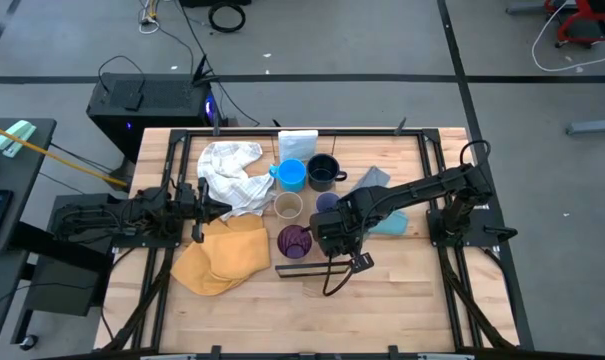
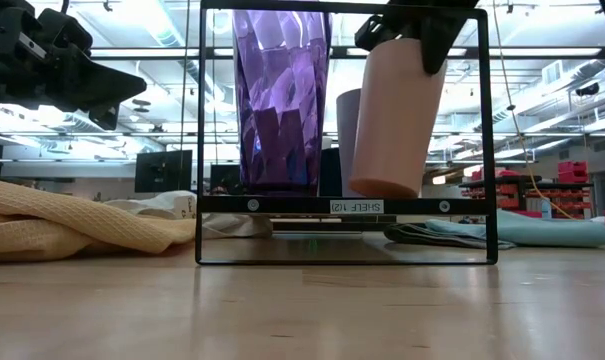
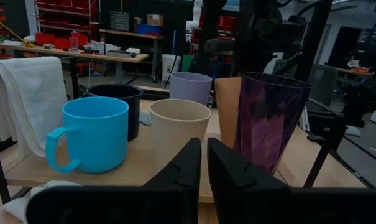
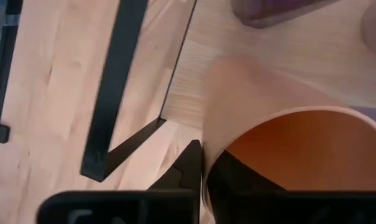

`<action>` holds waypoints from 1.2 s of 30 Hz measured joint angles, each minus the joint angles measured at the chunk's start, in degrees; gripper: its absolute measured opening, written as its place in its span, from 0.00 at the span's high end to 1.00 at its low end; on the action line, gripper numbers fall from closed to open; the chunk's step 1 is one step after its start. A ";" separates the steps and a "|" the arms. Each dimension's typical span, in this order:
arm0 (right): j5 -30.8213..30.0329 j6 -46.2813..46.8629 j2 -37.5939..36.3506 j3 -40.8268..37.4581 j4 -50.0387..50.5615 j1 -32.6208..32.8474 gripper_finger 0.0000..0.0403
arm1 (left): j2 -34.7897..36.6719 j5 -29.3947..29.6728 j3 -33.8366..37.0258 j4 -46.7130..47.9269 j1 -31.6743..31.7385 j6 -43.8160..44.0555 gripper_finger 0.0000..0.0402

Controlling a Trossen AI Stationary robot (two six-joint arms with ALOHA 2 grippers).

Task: Stack small to large cups/mugs on shelf
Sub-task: Put the orange cup on the shelf, then return to Home Position

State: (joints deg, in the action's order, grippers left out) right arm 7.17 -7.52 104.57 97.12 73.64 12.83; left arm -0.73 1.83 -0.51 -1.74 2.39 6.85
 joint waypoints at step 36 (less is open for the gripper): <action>0.57 3.42 0.02 0.00 0.49 0.09 0.72 | 0.00 0.00 0.00 0.02 0.00 0.00 0.91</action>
State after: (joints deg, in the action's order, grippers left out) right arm 7.75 -4.10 104.60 97.12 74.13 12.93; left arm -0.73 1.83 -0.51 -1.72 2.39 6.85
